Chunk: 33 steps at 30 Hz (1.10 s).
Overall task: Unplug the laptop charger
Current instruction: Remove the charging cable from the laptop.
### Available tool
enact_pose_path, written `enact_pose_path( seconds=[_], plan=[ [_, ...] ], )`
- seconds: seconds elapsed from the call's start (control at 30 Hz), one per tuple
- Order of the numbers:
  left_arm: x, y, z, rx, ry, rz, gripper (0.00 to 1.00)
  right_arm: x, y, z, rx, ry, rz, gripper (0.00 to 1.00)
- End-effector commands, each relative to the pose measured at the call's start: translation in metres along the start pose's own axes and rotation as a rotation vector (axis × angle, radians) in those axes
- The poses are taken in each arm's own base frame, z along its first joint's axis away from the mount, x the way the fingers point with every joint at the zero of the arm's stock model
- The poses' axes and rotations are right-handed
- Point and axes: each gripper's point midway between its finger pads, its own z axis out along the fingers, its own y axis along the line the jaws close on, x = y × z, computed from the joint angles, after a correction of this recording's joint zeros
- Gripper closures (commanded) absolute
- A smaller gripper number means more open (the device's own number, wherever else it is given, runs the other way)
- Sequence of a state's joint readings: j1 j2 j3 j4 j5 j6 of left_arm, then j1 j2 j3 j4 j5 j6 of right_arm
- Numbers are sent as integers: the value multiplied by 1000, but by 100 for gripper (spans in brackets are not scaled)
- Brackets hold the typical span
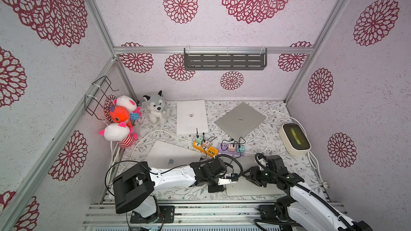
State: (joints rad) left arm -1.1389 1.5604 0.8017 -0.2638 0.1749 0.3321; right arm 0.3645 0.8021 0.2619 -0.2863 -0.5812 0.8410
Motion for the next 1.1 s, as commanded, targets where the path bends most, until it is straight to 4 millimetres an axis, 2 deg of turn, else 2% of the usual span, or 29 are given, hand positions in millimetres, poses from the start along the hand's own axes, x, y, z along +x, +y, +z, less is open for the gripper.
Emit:
enact_pose_path(
  seconds=[0.0,0.53,1.07],
  plan=[
    [-2,-5,8,14,-26,18,54,-1,9,0,-31,-1,-4,56],
    [-2,-3,16,16,-16,3,62,2,5,5,-34,14,-2,56],
    [-1,-16,14,59,-12,11,66,1,4,8,-31,19,-1,56]
  ],
)
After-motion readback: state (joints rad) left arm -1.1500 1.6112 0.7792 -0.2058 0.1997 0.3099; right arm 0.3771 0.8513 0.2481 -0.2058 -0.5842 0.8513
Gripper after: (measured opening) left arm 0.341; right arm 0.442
